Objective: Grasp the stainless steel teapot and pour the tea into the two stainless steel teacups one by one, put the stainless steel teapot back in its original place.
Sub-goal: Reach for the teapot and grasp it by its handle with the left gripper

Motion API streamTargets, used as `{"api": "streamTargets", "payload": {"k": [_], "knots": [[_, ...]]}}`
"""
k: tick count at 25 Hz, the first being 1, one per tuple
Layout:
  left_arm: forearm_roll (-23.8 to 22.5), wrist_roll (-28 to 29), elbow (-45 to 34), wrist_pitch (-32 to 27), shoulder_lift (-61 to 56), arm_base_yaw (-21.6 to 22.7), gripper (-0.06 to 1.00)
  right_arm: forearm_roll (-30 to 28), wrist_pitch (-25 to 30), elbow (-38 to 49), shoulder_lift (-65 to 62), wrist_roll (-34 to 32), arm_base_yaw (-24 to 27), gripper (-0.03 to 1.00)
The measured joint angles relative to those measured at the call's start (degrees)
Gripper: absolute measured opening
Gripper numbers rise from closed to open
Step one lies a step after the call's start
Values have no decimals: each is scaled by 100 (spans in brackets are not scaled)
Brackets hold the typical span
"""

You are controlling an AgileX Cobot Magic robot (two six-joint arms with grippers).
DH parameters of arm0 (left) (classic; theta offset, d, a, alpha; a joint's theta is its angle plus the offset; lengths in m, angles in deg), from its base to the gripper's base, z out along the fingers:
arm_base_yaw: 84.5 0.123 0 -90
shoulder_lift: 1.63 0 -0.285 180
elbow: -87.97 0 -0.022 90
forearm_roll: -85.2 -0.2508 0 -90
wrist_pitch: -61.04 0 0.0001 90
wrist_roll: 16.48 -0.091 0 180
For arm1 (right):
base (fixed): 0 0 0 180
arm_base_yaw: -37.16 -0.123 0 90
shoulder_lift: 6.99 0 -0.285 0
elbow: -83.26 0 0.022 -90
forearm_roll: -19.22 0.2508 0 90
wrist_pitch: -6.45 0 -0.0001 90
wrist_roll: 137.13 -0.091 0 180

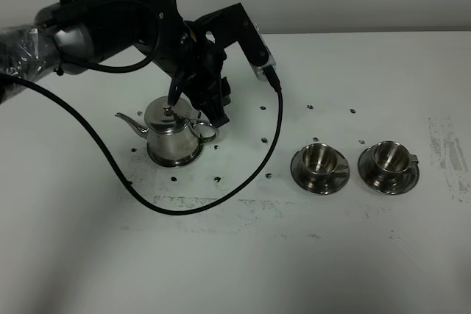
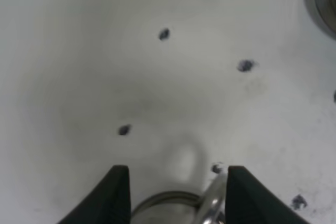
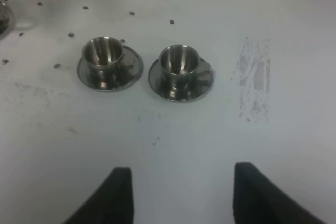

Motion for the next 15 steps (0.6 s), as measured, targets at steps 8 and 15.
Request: {"api": "streamTargets", "payload": {"k": [8,15], "knots": [[-1,59,-396,225,131,-74,41,0,0,0,0,0,0,42],[-90,185,-641,345,136,-93,41,0,0,0,0,0,0,42]]}}
